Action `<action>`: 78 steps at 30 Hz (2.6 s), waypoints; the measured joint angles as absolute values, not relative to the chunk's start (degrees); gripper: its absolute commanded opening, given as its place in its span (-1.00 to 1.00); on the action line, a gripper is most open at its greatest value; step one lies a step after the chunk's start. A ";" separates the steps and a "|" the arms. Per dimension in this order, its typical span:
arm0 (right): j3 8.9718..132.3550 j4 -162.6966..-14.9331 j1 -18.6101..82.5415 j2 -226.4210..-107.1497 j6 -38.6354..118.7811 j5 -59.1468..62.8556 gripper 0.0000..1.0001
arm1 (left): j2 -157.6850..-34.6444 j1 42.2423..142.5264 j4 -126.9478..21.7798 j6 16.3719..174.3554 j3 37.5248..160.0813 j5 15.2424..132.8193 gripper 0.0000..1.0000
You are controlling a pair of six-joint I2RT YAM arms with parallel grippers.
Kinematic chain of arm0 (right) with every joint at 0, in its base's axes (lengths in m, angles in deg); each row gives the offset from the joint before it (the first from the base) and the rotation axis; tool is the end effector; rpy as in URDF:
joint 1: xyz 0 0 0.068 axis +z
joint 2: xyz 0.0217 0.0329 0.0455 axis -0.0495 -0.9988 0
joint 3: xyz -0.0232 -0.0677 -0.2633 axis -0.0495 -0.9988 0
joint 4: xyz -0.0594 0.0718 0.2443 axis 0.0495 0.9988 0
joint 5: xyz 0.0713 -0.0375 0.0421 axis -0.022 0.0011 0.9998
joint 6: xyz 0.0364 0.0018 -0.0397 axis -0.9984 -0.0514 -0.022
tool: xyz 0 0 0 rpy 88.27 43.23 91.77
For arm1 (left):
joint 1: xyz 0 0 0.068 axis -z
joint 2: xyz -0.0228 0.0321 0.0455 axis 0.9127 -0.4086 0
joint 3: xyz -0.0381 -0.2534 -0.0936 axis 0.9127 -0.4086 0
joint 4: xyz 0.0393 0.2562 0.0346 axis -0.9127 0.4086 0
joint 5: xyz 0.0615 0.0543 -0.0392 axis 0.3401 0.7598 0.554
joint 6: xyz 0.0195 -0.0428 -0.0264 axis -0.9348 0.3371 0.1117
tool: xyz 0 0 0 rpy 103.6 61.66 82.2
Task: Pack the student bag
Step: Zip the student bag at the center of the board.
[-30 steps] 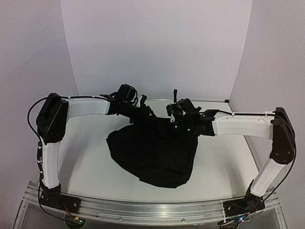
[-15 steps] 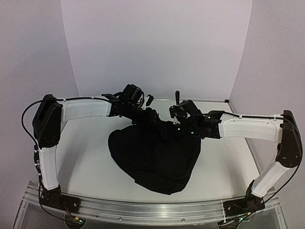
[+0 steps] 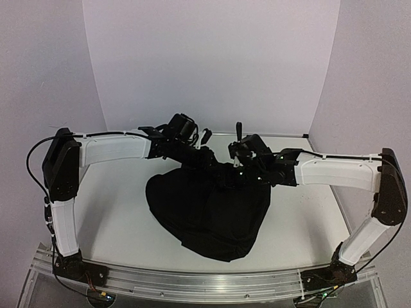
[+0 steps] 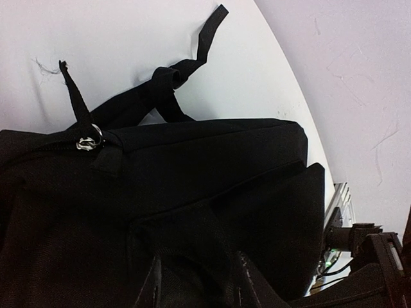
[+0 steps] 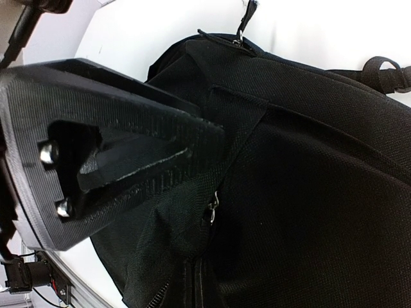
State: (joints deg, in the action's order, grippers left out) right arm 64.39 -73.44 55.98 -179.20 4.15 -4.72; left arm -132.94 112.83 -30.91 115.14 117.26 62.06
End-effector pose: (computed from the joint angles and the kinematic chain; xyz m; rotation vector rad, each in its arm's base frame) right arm 0.2202 0.2949 0.2610 -0.2315 2.4246 0.8564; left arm 0.2985 -0.3376 0.2531 0.5366 2.4355 -1.0567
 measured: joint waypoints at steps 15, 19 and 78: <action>64.48 -73.01 55.98 -179.24 4.15 -4.79 -1.00 | -135.72 113.00 -31.04 116.79 119.21 57.82 -0.92; 64.48 -72.89 55.98 -179.26 4.21 -4.72 -1.00 | -136.21 113.12 -31.58 117.82 119.42 57.31 -1.00; 77.18 -59.82 66.38 -182.67 11.02 -10.67 0.96 | -129.26 99.58 -33.75 112.43 117.18 61.79 0.94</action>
State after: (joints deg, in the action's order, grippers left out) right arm 77.18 -59.82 66.38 -182.67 11.02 -10.67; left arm -129.26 99.58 -33.75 112.43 117.18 61.79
